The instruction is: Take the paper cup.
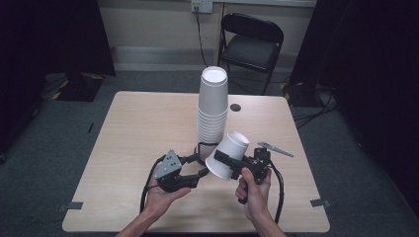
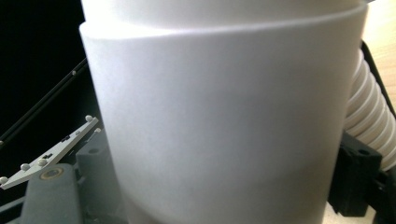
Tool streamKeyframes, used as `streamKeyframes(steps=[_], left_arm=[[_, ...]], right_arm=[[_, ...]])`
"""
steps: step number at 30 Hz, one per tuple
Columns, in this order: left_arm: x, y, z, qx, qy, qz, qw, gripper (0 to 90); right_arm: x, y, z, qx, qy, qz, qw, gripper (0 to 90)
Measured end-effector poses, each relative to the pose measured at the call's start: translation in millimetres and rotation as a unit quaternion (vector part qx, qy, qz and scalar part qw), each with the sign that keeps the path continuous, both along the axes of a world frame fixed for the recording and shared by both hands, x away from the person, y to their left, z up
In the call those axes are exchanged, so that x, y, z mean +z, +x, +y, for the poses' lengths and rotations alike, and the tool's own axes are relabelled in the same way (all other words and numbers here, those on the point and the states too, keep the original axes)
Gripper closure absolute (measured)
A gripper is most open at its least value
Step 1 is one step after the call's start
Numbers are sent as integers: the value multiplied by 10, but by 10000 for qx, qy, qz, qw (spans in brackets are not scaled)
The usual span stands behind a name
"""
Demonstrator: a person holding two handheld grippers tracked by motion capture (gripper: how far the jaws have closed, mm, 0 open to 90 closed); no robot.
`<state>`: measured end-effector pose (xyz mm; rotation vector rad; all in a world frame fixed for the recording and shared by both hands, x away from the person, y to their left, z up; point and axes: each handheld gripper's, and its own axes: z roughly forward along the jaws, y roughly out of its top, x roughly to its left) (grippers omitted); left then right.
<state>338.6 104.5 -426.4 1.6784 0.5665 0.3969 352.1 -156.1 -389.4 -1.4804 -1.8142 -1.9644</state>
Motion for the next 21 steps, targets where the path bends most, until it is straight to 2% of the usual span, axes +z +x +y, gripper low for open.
streamKeyframes(steps=[6, 13, 17, 21], left_arm=[[-31, -14, -44, 2, -35, -130, 9999, 508], [-42, -30, -76, 62, -177, -259, 9995, 606], [-49, -33, -92, 63, -168, -309, 9994, 664], [-52, -34, -108, 106, -159, -359, 9992, 673]], right_arm=[[-55, -10, 23, 30, 146, 176, 9997, 167], [-77, -26, 60, 94, 332, 299, 9990, 168], [-66, -33, 87, 85, 218, 231, 9995, 168], [-73, -31, 101, 113, 229, 264, 9993, 168]])
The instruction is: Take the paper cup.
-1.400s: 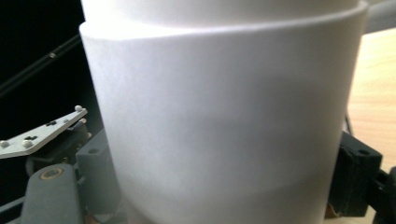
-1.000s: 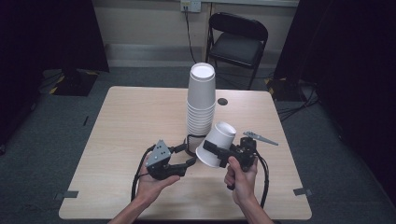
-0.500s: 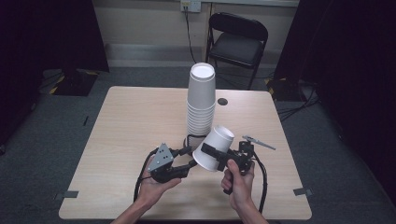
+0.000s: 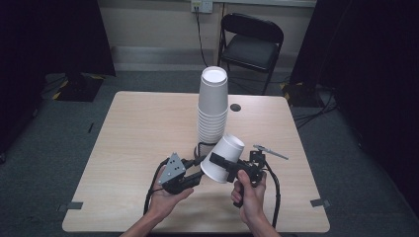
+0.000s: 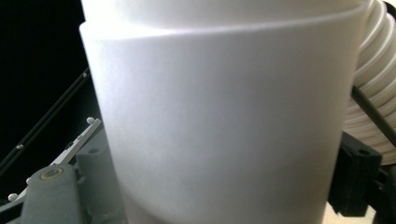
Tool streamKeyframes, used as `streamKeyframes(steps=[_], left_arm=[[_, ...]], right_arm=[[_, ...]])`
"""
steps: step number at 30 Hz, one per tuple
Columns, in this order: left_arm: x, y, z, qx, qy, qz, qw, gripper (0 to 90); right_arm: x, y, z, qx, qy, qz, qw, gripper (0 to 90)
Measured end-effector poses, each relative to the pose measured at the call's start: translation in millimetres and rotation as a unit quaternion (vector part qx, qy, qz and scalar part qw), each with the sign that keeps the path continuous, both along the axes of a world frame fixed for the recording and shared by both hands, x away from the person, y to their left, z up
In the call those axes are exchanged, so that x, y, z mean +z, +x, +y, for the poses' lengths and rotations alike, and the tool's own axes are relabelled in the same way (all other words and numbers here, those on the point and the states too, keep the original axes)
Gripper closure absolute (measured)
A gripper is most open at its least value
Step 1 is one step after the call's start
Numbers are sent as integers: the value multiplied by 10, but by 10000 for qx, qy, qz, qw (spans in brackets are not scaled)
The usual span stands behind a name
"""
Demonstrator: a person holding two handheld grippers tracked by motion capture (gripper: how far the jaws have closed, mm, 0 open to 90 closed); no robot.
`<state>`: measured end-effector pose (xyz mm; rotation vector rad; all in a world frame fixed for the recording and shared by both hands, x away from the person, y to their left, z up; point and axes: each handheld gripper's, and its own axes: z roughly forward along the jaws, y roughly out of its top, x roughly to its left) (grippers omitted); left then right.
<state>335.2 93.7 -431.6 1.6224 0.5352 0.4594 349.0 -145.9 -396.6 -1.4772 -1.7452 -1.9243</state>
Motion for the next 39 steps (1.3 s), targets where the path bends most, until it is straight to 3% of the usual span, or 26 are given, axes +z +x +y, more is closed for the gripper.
streamKeyframes(steps=[6, 12, 19, 23, 28, 34, 39], left_arm=[[-25, 24, -17, 63, -146, 104, 9998, 669], [-34, 24, -43, 132, -210, 26, 9997, 671], [-28, 20, -11, 302, -306, -74, 9990, 741], [-21, 17, -4, 333, -174, -64, 9993, 770], [-6, -13, -22, 280, -162, -98, 9994, 817], [2, 2, -15, 171, -149, 75, 9997, 832], [9, 7, -5, 79, -176, 208, 9996, 839]], right_arm=[[-28, -4, 52, 125, 2, 79, 9999, 168], [-46, -16, 102, 131, 0, 204, 9997, 168], [-50, -12, 127, 175, 134, 316, 9993, 165], [-54, -15, 137, 243, 127, 368, 9989, 161], [-36, -23, 119, 188, 115, 207, 9995, 149], [-69, -35, 128, 208, 47, 177, 9996, 127], [-79, 9, 83, 189, 154, 156, 9996, 123]])
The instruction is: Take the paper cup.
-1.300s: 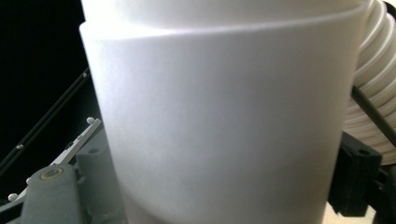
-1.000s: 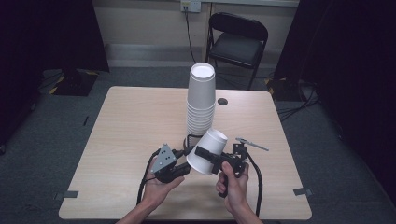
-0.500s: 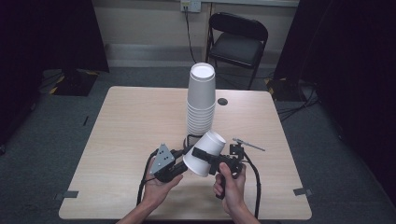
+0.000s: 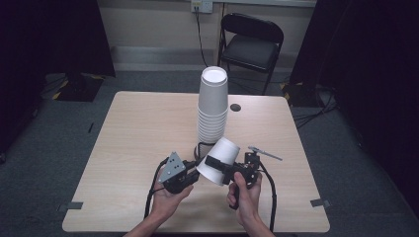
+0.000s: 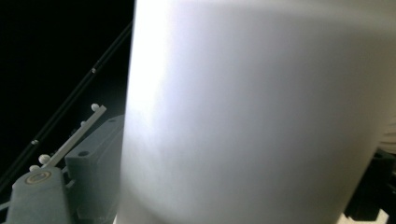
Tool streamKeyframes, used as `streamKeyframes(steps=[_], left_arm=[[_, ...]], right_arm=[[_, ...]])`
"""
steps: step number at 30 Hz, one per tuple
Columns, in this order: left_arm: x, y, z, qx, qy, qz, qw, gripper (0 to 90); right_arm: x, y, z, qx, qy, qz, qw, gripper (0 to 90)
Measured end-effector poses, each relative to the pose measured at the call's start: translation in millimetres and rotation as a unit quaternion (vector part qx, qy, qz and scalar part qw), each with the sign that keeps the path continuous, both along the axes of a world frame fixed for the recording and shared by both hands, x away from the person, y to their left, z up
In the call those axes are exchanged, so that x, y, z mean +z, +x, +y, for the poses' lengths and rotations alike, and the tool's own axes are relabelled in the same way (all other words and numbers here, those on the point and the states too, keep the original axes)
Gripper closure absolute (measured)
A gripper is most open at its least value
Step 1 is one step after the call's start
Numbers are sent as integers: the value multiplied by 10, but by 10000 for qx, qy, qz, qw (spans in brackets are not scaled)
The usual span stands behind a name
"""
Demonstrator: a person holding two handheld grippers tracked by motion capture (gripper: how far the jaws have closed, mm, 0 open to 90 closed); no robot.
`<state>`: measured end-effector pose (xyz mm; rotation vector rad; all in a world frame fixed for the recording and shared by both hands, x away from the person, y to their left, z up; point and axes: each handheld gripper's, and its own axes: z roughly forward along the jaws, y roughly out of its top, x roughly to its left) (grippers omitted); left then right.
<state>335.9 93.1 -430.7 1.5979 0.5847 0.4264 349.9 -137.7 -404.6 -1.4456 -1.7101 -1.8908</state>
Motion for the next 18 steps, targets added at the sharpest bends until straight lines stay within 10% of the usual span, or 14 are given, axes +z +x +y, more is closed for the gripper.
streamKeyframes(steps=[18], left_arm=[[43, -28, 17, -579, 442, 643, 9953, 844]], right_arm=[[42, 118, -353, -495, -151, -302, 9982, 131]])
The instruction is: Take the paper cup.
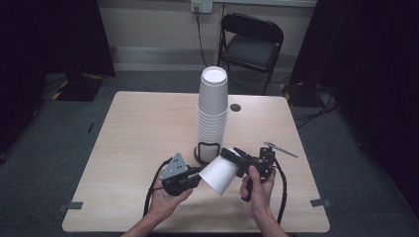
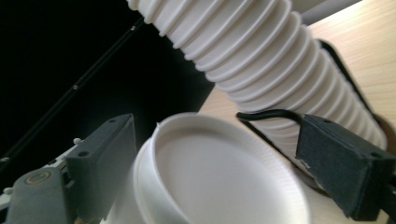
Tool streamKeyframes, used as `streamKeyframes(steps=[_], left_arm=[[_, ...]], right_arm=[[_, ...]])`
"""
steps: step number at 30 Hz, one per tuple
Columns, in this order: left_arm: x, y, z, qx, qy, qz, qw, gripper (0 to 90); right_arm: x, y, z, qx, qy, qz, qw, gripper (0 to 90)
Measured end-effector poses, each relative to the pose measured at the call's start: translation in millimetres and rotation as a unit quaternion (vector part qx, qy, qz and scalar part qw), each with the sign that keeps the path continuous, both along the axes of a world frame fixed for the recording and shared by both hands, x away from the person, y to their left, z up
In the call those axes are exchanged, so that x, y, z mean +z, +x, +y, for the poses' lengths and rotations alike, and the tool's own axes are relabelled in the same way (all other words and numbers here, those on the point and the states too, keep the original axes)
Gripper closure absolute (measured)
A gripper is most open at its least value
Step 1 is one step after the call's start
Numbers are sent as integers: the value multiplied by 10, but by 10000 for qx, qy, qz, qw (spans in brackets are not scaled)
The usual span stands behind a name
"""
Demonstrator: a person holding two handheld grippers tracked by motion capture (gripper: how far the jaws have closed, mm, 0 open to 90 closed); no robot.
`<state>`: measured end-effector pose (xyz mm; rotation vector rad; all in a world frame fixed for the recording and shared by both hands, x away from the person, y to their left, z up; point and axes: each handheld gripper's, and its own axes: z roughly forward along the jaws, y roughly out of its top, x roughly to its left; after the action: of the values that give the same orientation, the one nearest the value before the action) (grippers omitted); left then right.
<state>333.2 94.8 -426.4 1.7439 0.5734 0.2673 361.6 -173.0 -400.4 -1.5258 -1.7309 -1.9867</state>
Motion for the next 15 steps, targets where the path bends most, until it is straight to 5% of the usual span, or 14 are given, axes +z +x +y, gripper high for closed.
streamKeyframes(steps=[8, 15], left_arm=[[97, 52, 134, 26, 209, 297, 9993, 844], [169, 102, 264, -8, 237, 573, 9981, 846]], right_arm=[[26, 11, -120, -120, -158, -129, 9997, 130], [87, -51, -133, -74, -565, -721, 9958, 130]])
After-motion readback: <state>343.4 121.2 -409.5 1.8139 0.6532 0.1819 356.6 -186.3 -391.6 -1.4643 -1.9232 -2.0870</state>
